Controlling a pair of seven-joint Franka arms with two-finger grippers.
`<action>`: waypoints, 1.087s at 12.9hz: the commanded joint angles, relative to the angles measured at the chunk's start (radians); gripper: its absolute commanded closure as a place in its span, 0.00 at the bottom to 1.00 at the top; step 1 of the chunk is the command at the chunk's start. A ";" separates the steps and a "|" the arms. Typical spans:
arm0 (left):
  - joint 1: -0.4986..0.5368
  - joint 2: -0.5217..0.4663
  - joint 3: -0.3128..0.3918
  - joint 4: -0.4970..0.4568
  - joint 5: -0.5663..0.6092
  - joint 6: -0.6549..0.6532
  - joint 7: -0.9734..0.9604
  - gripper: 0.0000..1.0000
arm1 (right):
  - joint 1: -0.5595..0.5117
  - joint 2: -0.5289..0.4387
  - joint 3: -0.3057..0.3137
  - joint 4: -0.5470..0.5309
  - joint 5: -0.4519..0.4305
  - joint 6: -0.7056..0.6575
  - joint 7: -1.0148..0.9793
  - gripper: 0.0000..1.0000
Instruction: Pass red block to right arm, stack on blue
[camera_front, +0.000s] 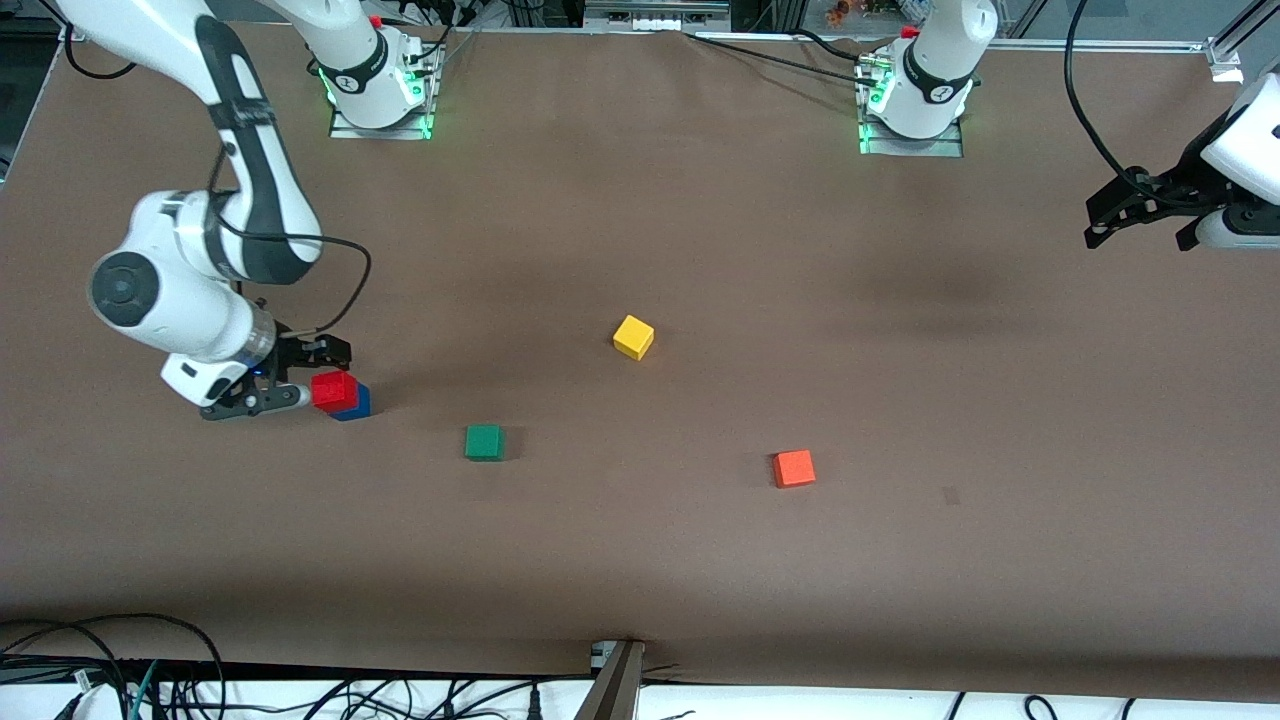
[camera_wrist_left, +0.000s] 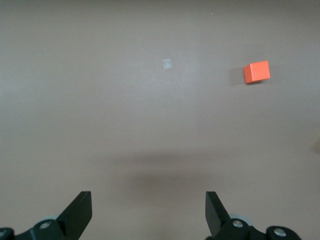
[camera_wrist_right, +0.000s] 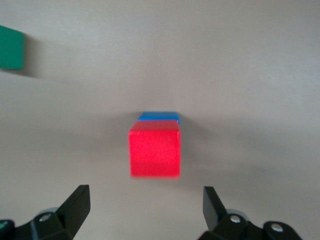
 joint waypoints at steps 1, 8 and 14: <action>0.010 -0.004 0.000 0.004 -0.006 -0.005 0.000 0.00 | -0.003 -0.017 -0.031 0.182 -0.018 -0.265 0.000 0.00; 0.005 -0.002 -0.017 0.007 -0.006 -0.003 -0.008 0.00 | -0.003 -0.017 -0.101 0.529 -0.021 -0.717 0.000 0.00; 0.008 -0.004 -0.012 0.005 -0.007 -0.006 -0.006 0.00 | -0.025 -0.083 -0.083 0.584 -0.019 -0.809 0.011 0.00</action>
